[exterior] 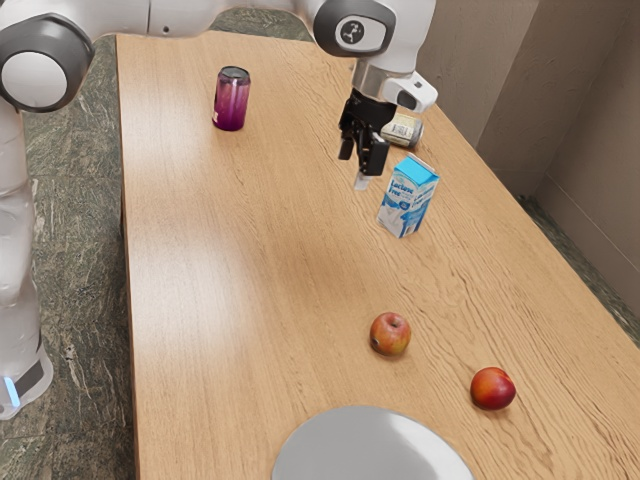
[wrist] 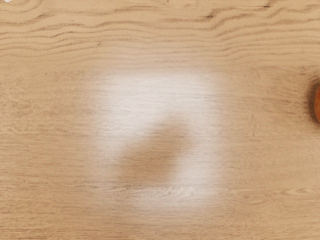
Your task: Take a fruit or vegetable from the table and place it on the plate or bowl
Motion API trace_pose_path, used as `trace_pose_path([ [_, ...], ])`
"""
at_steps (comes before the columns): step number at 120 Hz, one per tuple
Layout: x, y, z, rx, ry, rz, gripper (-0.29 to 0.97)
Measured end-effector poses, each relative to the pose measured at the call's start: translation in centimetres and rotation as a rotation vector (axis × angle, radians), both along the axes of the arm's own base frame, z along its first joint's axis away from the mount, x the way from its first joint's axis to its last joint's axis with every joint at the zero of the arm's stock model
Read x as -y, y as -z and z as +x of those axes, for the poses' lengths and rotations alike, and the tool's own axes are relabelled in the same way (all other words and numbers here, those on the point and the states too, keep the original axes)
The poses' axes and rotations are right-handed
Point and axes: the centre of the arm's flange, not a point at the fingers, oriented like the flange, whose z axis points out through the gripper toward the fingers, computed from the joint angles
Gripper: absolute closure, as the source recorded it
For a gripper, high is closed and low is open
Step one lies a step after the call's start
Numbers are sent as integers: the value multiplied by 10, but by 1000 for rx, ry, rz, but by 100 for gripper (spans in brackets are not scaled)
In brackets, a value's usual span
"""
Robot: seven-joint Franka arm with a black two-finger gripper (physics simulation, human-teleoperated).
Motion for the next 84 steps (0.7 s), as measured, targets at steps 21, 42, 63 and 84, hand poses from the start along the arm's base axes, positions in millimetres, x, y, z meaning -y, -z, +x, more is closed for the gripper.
trace_pose_path([
  [21, -181, -16, 56, 52, 161, -45, 0],
  [42, -139, -207, -57, 311, 459, 163, 0],
  [63, 36, -255, -97, 429, 973, 143, 0],
  [84, 38, -99, 43, 185, 1147, 25, 0],
])
